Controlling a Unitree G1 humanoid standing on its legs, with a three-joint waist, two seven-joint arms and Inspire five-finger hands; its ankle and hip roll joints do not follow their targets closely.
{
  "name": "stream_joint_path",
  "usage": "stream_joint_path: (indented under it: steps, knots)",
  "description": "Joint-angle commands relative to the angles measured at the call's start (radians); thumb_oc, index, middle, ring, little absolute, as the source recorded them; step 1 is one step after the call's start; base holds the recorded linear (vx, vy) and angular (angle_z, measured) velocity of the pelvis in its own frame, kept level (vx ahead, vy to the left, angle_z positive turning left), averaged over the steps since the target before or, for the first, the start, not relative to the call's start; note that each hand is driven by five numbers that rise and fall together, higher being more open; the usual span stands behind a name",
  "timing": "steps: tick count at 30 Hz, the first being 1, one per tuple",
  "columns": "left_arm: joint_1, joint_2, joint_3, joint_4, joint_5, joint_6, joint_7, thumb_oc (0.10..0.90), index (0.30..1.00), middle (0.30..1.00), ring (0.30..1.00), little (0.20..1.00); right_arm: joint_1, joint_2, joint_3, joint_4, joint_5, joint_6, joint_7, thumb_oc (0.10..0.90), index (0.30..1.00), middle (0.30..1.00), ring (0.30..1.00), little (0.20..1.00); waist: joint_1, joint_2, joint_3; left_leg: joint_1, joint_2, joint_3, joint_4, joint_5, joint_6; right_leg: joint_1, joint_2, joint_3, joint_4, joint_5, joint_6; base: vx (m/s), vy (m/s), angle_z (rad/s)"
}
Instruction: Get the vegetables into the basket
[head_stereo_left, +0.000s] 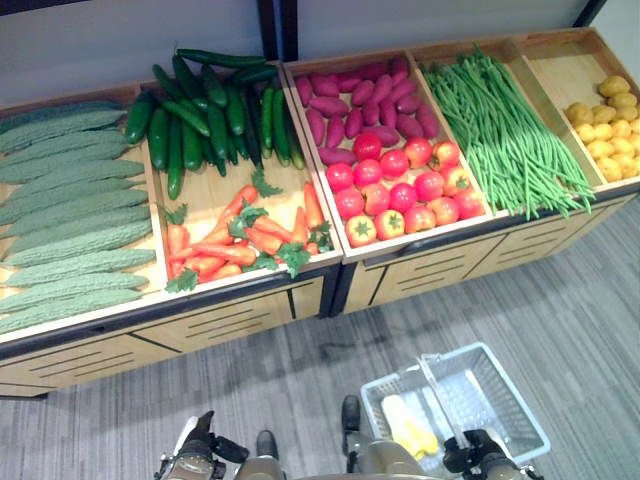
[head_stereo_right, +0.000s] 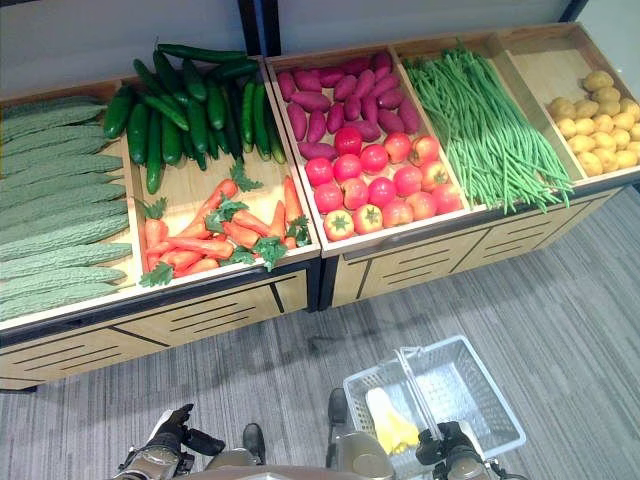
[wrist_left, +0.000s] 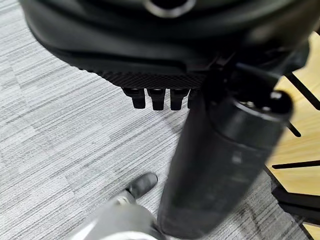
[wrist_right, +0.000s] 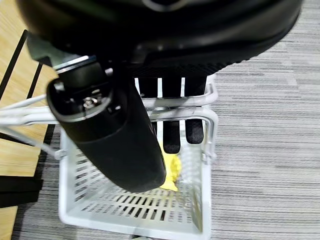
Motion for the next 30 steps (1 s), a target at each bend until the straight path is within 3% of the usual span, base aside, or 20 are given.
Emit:
stream_joint_path:
  steps: [1, 2, 4, 5, 10, 14, 17, 21, 24, 25, 30]
  knots:
    - [0.024, 0.051, 0.094, 0.081, -0.089, 0.020, 0.054, 0.900, 1.000, 1.000, 1.000, 1.000, 0.033, -0.007, 0.001, 0.036, -0.018, -0.008, -0.007, 0.400, 0.300, 0.300, 0.300, 0.300, -0.004, -0.004, -0.040, -0.028, 0.013, -0.009, -0.036, 0.094, -0.053, 0.013, -0.088, 0.059, 0.061, -0.047, 0.122, 0.03, 0.020, -0.34]
    - [0.024, 0.051, 0.094, 0.081, -0.089, 0.020, 0.054, 0.900, 1.000, 1.000, 1.000, 1.000, 0.033, -0.007, 0.001, 0.036, -0.018, -0.008, -0.007, 0.400, 0.300, 0.300, 0.300, 0.300, -0.004, -0.004, -0.040, -0.028, 0.013, -0.009, -0.036, 0.094, -0.053, 0.013, -0.088, 0.059, 0.061, -0.047, 0.122, 0.01, 0.046, -0.25]
    - [0.037, 0.062, 0.187, 0.110, -0.164, 0.021, 0.093, 0.900, 1.000, 1.000, 1.000, 1.000, 0.045, 0.002, 0.010, 0.049, -0.037, -0.006, -0.003, 0.400, 0.300, 0.300, 0.300, 0.300, -0.001, -0.005, -0.048, -0.023, 0.008, -0.008, -0.036, 0.086, -0.052, 0.020, -0.097, 0.060, 0.043, -0.036, 0.126, 0.01, 0.065, -0.05]
    - [0.045, 0.093, 0.282, 0.120, -0.244, 0.016, 0.150, 0.900, 1.000, 1.000, 1.000, 1.000, 0.057, 0.005, 0.017, 0.047, -0.049, -0.006, -0.002, 0.400, 0.300, 0.300, 0.300, 0.300, 0.003, -0.006, -0.051, -0.022, 0.003, -0.010, -0.036, 0.081, -0.053, 0.024, -0.103, 0.058, 0.036, -0.029, 0.129, 0.01, 0.073, 0.02]
    - [0.042, 0.200, 0.469, 0.135, -0.403, -0.039, 0.252, 0.900, 1.000, 1.000, 1.000, 1.000, 0.072, -0.006, 0.025, 0.049, -0.061, -0.007, 0.002, 0.400, 0.300, 0.300, 0.300, 0.300, 0.007, -0.008, -0.060, -0.017, -0.008, -0.007, -0.036, 0.072, -0.056, 0.028, -0.116, 0.056, 0.032, -0.018, 0.139, 0.01, 0.060, -0.01]
    - [0.018, 0.276, 0.538, 0.107, -0.477, -0.076, 0.308, 0.900, 1.000, 1.000, 1.000, 1.000, 0.069, -0.020, 0.042, 0.050, -0.073, -0.010, 0.004, 0.400, 0.300, 0.300, 0.300, 0.300, 0.005, 0.000, -0.063, -0.015, -0.015, -0.006, -0.036, 0.069, -0.058, 0.028, -0.125, 0.055, 0.030, -0.011, 0.146, 0.00, 0.054, 0.01]
    - [0.016, 0.309, 0.545, -0.044, -0.493, -0.127, 0.367, 0.900, 1.000, 1.000, 1.000, 1.000, 0.073, -0.025, 0.039, 0.050, -0.082, -0.012, -0.002, 0.400, 0.300, 0.300, 0.300, 0.300, 0.009, 0.005, -0.063, -0.020, -0.021, -0.013, -0.036, 0.069, -0.058, 0.027, -0.132, 0.047, 0.027, -0.005, 0.152, -0.01, 0.027, 0.01]
    - [0.057, 0.377, 0.538, -0.505, -0.257, -0.142, 0.513, 0.900, 1.000, 1.000, 1.000, 1.000, 0.097, -0.017, 0.016, 0.034, -0.093, -0.026, -0.012, 0.400, 0.300, 0.300, 0.300, 0.300, 0.018, 0.004, -0.064, -0.023, -0.025, -0.029, -0.036, 0.066, -0.059, 0.036, -0.142, 0.029, 0.020, -0.005, 0.159, -0.02, 0.006, 0.10]
    - [0.084, 0.404, 0.554, -0.762, -0.032, -0.088, 0.571, 0.900, 1.000, 1.000, 1.000, 1.000, 0.107, -0.009, -0.018, 0.034, -0.094, -0.038, -0.018, 0.400, 0.300, 0.300, 0.300, 0.300, 0.023, -0.005, -0.069, -0.035, -0.029, -0.040, -0.036, 0.068, -0.057, 0.036, -0.146, 0.018, 0.016, -0.002, 0.160, -0.02, -0.027, 0.19]
    - [0.083, 0.397, 0.579, -0.881, 0.113, -0.038, 0.617, 0.900, 1.000, 1.000, 1.000, 1.000, 0.116, -0.010, -0.040, 0.038, -0.095, -0.040, -0.021, 0.400, 0.300, 0.300, 0.300, 0.300, 0.022, -0.017, -0.072, -0.038, -0.030, -0.047, -0.036, 0.066, -0.057, 0.041, -0.148, 0.012, 0.012, -0.002, 0.161, -0.02, -0.029, 0.10]
    - [0.062, 0.425, 0.509, -0.998, 0.274, -0.002, 0.540, 0.900, 1.000, 1.000, 1.000, 1.000, 0.104, -0.032, -0.040, 0.034, -0.106, -0.030, -0.019, 0.400, 0.300, 0.300, 0.300, 0.300, 0.010, -0.020, -0.072, -0.037, -0.031, -0.044, -0.036, 0.063, -0.054, 0.041, -0.150, 0.017, 0.009, 0.003, 0.163, -0.01, -0.002, 0.02]
